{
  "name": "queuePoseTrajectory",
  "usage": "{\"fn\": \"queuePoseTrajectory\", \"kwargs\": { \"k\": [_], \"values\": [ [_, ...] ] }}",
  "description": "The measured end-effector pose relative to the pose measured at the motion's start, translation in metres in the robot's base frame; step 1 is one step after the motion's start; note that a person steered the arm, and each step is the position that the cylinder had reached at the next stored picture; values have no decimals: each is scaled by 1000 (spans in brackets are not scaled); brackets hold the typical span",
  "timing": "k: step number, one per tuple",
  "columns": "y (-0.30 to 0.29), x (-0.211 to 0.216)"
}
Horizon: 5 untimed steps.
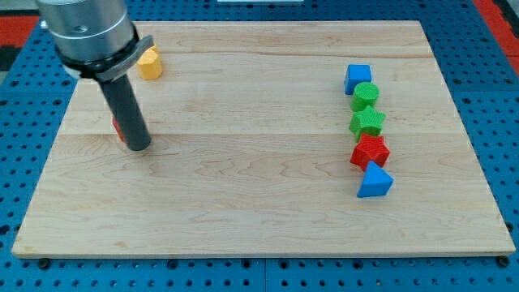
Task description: Push the red circle below the yellow hexagon
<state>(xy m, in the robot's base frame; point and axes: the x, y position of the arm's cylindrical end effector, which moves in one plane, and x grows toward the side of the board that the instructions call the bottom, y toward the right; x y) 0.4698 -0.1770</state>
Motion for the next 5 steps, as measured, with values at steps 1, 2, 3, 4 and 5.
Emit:
{"fn": "queuePoseTrajectory", "kwargs": {
  "k": [1,2,3,4,5],
  "values": [
    [-19,-6],
    [-18,-46],
    [-5,-61],
    [-5,-76],
    [-5,-94]
  ]
}}
